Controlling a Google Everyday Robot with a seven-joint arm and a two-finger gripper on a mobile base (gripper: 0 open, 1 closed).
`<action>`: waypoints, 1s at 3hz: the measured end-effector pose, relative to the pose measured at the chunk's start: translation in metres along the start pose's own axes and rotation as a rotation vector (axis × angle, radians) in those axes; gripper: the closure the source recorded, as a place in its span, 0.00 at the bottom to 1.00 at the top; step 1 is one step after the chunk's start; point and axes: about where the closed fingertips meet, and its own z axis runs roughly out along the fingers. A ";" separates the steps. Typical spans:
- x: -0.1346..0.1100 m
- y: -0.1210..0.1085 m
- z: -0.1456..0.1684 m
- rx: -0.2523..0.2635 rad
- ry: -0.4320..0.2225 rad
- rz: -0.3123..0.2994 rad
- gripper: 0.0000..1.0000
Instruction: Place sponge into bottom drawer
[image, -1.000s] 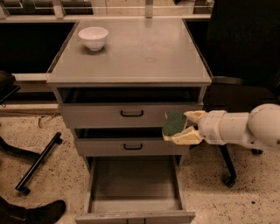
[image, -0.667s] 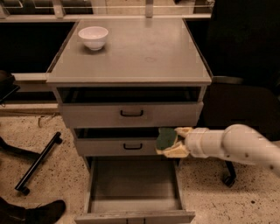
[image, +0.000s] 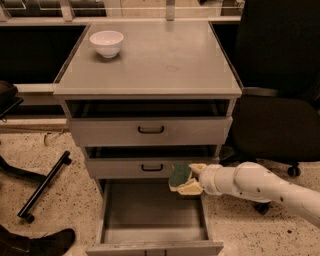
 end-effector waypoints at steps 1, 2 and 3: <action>0.029 0.012 0.037 -0.010 -0.017 0.042 1.00; 0.074 0.030 0.120 -0.024 -0.021 0.069 1.00; 0.100 0.056 0.208 -0.094 -0.025 0.102 1.00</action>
Offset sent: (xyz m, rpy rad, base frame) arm 0.0160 0.1203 -0.2856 0.1142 0.1303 -0.0055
